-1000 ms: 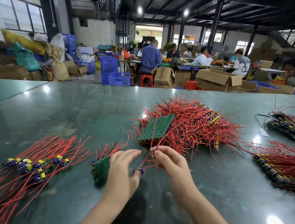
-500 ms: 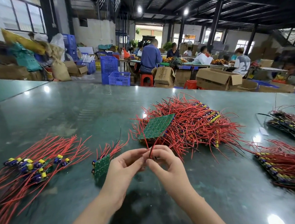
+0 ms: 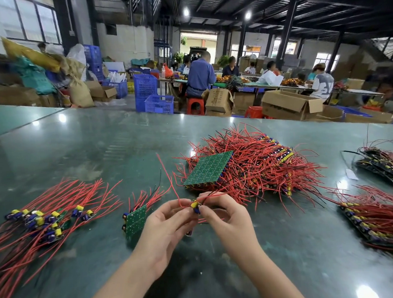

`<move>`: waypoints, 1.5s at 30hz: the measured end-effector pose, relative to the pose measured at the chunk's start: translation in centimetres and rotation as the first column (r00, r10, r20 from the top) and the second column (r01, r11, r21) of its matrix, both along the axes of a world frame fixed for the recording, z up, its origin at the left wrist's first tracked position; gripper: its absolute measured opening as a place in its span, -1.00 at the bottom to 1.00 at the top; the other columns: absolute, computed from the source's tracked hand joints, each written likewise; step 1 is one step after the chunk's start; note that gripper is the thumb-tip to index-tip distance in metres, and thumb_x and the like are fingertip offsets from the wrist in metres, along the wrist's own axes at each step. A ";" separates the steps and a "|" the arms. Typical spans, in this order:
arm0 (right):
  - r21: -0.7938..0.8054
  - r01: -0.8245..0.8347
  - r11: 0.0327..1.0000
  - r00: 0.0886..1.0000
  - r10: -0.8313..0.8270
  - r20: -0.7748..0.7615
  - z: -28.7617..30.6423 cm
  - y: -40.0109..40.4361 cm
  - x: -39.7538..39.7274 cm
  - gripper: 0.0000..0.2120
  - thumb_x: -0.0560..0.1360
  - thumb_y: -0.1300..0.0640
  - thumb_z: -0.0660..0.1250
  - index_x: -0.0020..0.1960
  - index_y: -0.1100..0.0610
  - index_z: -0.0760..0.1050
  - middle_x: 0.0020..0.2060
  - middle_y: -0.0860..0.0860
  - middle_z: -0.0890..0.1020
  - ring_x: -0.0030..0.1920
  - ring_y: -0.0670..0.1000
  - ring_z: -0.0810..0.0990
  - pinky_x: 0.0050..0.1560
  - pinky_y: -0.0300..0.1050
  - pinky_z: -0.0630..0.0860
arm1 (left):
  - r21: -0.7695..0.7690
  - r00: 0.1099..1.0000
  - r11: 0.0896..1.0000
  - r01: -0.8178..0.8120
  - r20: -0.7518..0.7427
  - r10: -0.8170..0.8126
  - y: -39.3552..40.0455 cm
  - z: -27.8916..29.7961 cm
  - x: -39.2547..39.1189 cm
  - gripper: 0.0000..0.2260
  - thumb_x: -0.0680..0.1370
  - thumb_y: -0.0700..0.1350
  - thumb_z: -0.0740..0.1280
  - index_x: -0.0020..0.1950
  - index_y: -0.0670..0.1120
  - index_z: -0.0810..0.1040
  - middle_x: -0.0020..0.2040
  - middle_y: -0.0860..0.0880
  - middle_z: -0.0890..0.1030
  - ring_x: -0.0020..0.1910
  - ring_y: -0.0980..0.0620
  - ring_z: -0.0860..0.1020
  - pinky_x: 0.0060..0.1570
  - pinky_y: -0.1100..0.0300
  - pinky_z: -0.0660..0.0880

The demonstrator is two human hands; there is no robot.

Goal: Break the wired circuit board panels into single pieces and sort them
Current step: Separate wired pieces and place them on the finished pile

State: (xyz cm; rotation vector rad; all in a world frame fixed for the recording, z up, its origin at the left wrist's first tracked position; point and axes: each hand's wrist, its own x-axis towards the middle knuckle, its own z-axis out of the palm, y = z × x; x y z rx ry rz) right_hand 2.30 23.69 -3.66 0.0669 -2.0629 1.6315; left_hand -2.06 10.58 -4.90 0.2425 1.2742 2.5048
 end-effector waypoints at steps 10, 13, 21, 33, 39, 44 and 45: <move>0.068 0.136 0.988 0.990 -0.133 -0.052 0.3 0.4 -0.1 -0.68 0.47 0.35 0.36 -0.16 -0.10 0.58 -0.13 -0.08 0.67 -0.09 -0.17 0.62 -0.03 -0.28 0.53 | -0.099 1.000 0.995 0.009 -0.016 -0.011 0.3 0.2 0.3 -0.69 0.48 -0.52 0.12 -0.08 -0.23 0.58 -0.16 -0.14 0.68 -0.14 -0.08 0.67 -0.17 0.15 0.63; 0.174 0.084 0.981 0.996 -0.077 -0.047 0.2 0.4 -0.1 -0.64 0.49 0.36 0.34 -0.12 -0.13 0.60 -0.12 -0.10 0.64 -0.04 -0.08 0.61 -0.05 -0.18 0.57 | -0.063 0.991 0.992 0.109 0.085 -0.103 -0.1 0.1 0.0 -0.85 0.46 -0.20 0.34 -0.01 -0.22 0.60 -0.12 -0.18 0.67 -0.19 -0.08 0.65 -0.15 0.12 0.64; 0.406 0.156 0.901 0.981 -0.093 -0.171 -0.1 0.2 0.1 -0.84 0.41 0.21 0.35 -0.09 0.11 0.68 -0.20 -0.22 0.59 -0.06 -0.14 0.55 0.00 -0.35 0.46 | -0.057 0.951 0.962 0.269 0.173 -0.255 -0.4 0.0 0.1 -0.75 0.32 -0.26 0.41 -0.03 -0.28 0.65 -0.13 -0.23 0.67 -0.24 -0.03 0.67 -0.21 0.17 0.62; -0.452 -0.076 0.889 0.957 0.191 0.217 0.6 0.0 0.3 -0.82 0.50 0.35 0.29 -0.15 0.15 0.60 -0.35 0.03 0.63 -0.38 -0.09 0.56 -0.35 -0.28 0.50 | -0.103 0.914 0.919 0.381 0.190 -0.358 -0.5 0.6 0.6 -0.82 0.33 -0.32 0.38 -0.10 -0.25 0.67 -0.13 -0.26 0.67 -0.20 -0.11 0.69 -0.26 0.05 0.62; -0.467 0.018 0.884 0.967 0.104 0.234 0.0 -0.1 0.0 -0.82 0.50 0.35 0.30 -0.18 0.15 0.61 -0.42 -0.03 0.58 -0.45 -0.13 0.48 -0.42 -0.30 0.43 | -0.229 0.927 0.898 0.375 0.111 -0.359 -0.4 0.6 0.8 -0.74 0.32 -0.27 0.42 -0.01 -0.31 0.65 -0.11 -0.23 0.66 -0.19 -0.06 0.67 -0.21 0.12 0.61; -0.404 0.102 0.909 0.973 -0.006 0.232 -0.6 -0.5 -0.2 -0.81 0.49 0.34 0.32 -0.20 0.12 0.60 -0.42 -0.08 0.60 -0.39 -0.14 0.50 -0.31 -0.26 0.46 | -0.303 0.951 0.902 0.307 0.058 -0.304 -0.1 0.6 1.0 -0.86 0.39 -0.31 0.38 -0.09 -0.29 0.66 -0.16 -0.23 0.65 -0.26 -0.03 0.66 -0.23 0.17 0.60; -0.398 0.113 0.911 0.973 -0.021 0.229 -0.7 -0.5 -0.2 -0.82 0.49 0.33 0.34 -0.20 0.11 0.61 -0.43 -0.08 0.60 -0.39 -0.15 0.50 -0.31 -0.27 0.47 | -0.304 0.950 0.902 0.308 0.058 -0.305 -0.1 0.7 1.0 -0.88 0.39 -0.31 0.39 -0.11 -0.28 0.68 -0.17 -0.23 0.65 -0.26 -0.03 0.66 -0.23 0.18 0.60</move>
